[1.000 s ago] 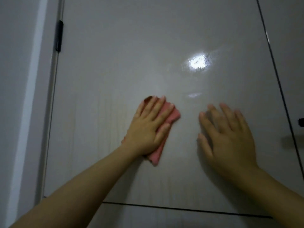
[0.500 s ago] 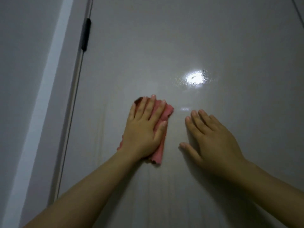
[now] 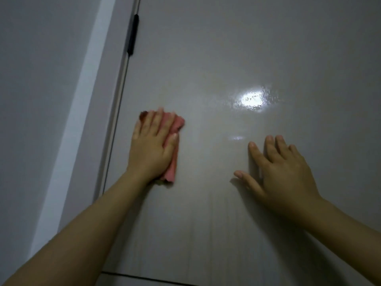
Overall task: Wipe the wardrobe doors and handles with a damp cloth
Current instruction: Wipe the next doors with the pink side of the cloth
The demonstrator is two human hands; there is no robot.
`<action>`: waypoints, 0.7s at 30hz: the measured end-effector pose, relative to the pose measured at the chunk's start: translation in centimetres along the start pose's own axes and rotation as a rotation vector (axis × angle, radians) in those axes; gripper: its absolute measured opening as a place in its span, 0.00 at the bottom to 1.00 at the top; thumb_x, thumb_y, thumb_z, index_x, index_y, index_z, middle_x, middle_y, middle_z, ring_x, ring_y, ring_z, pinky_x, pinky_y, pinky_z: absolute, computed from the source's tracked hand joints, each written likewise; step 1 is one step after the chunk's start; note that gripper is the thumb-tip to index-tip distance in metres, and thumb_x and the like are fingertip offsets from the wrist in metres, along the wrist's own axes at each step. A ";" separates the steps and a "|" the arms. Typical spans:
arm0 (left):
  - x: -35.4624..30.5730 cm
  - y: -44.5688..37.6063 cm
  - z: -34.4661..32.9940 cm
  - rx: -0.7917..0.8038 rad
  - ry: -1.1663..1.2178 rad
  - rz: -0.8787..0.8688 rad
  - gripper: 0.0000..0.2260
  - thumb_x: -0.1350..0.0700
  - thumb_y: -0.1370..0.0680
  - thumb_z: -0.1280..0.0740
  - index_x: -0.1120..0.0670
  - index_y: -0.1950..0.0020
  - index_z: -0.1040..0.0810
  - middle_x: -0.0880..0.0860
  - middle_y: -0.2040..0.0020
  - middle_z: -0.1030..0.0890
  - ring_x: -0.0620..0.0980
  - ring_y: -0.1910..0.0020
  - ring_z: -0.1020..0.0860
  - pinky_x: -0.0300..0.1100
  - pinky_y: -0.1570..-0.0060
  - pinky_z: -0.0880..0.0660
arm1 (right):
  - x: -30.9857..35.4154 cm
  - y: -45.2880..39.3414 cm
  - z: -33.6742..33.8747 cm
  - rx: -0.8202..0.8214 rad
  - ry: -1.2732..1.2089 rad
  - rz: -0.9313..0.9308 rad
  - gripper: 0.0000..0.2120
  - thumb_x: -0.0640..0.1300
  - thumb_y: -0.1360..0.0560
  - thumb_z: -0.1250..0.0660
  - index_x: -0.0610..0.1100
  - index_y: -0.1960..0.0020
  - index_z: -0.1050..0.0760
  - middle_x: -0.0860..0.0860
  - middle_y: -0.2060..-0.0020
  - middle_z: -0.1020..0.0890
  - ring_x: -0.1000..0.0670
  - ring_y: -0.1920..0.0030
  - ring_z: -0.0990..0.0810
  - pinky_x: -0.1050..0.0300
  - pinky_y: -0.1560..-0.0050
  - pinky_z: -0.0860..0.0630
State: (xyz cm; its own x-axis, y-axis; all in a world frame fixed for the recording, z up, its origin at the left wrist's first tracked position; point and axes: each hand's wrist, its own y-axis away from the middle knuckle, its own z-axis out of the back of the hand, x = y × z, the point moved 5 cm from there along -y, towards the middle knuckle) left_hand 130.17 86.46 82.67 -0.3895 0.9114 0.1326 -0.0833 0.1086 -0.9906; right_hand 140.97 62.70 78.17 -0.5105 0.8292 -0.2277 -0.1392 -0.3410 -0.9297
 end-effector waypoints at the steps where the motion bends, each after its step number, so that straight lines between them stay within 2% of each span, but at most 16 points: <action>1: 1.7 -1.0 0.3 -0.004 -0.007 0.069 0.28 0.42 0.21 0.55 0.51 0.23 0.41 0.56 0.23 0.41 0.56 0.24 0.43 0.52 0.26 0.52 | 0.0 0.1 0.0 -0.025 -0.002 -0.012 0.40 0.68 0.25 0.57 0.40 0.30 0.30 0.33 0.35 0.29 0.31 0.34 0.30 0.34 0.37 0.35; 3: 3.2 -1.8 0.4 0.014 -0.002 0.142 0.30 0.41 0.22 0.59 0.50 0.22 0.45 0.55 0.22 0.45 0.54 0.23 0.47 0.52 0.25 0.56 | 0.2 0.2 -0.2 -0.022 0.003 -0.032 0.37 0.66 0.24 0.53 0.38 0.33 0.27 0.31 0.37 0.26 0.29 0.37 0.28 0.31 0.41 0.33; 5: 2.1 -0.1 0.4 -0.005 0.012 0.152 0.29 0.42 0.21 0.58 0.50 0.22 0.46 0.55 0.22 0.46 0.54 0.23 0.48 0.52 0.25 0.56 | 0.5 0.1 -0.1 -0.026 -0.015 -0.024 0.37 0.65 0.24 0.52 0.37 0.33 0.27 0.31 0.38 0.26 0.29 0.37 0.28 0.30 0.42 0.33; 8: -0.4 4.6 0.0 0.007 0.031 0.052 0.26 0.44 0.20 0.53 0.51 0.22 0.44 0.54 0.22 0.44 0.54 0.23 0.46 0.54 0.25 0.52 | 0.4 0.1 0.0 -0.065 -0.024 -0.012 0.37 0.65 0.24 0.52 0.36 0.34 0.27 0.30 0.38 0.26 0.28 0.38 0.28 0.28 0.43 0.32; 10: 0.3 4.5 -0.1 0.035 0.021 -0.019 0.26 0.44 0.20 0.52 0.51 0.23 0.42 0.55 0.23 0.41 0.55 0.24 0.44 0.54 0.26 0.51 | 0.3 0.1 -0.2 -0.066 -0.017 -0.004 0.38 0.65 0.24 0.53 0.36 0.33 0.28 0.30 0.38 0.27 0.28 0.37 0.28 0.29 0.41 0.32; 12: 2.6 2.2 0.2 0.009 0.003 0.036 0.27 0.43 0.20 0.53 0.52 0.23 0.41 0.56 0.23 0.41 0.56 0.24 0.42 0.54 0.26 0.51 | 0.3 0.2 -0.3 -0.082 -0.024 0.019 0.39 0.66 0.24 0.54 0.37 0.32 0.29 0.30 0.37 0.28 0.28 0.36 0.29 0.30 0.40 0.33; 16: 5.7 -0.6 0.7 -0.011 0.005 0.192 0.31 0.40 0.23 0.59 0.51 0.22 0.44 0.57 0.22 0.44 0.57 0.23 0.47 0.53 0.25 0.55 | 0.5 0.4 -0.5 -0.121 -0.040 0.025 0.39 0.66 0.25 0.53 0.37 0.32 0.29 0.30 0.37 0.28 0.28 0.36 0.30 0.29 0.40 0.33; 19: 2.3 1.7 0.4 -0.043 0.023 0.155 0.29 0.42 0.21 0.55 0.52 0.22 0.42 0.58 0.23 0.43 0.57 0.23 0.45 0.55 0.25 0.52 | 0.3 0.1 -0.6 -0.132 -0.033 0.027 0.39 0.67 0.25 0.53 0.37 0.31 0.29 0.30 0.36 0.28 0.28 0.36 0.30 0.29 0.39 0.34; 21: -1.7 4.5 -0.3 -0.037 0.044 0.014 0.27 0.44 0.20 0.52 0.52 0.23 0.42 0.57 0.23 0.41 0.57 0.24 0.44 0.56 0.26 0.51 | 0.1 0.1 -0.7 -0.138 -0.027 0.039 0.40 0.68 0.25 0.54 0.37 0.31 0.30 0.30 0.36 0.29 0.28 0.35 0.31 0.30 0.38 0.34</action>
State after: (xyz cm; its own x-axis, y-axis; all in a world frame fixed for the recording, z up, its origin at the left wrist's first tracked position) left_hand 130.70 85.47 77.93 -0.3493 0.9295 0.1181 -0.0434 0.1098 -0.9930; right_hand 141.46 63.06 77.84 -0.5361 0.8037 -0.2583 -0.0019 -0.3072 -0.9517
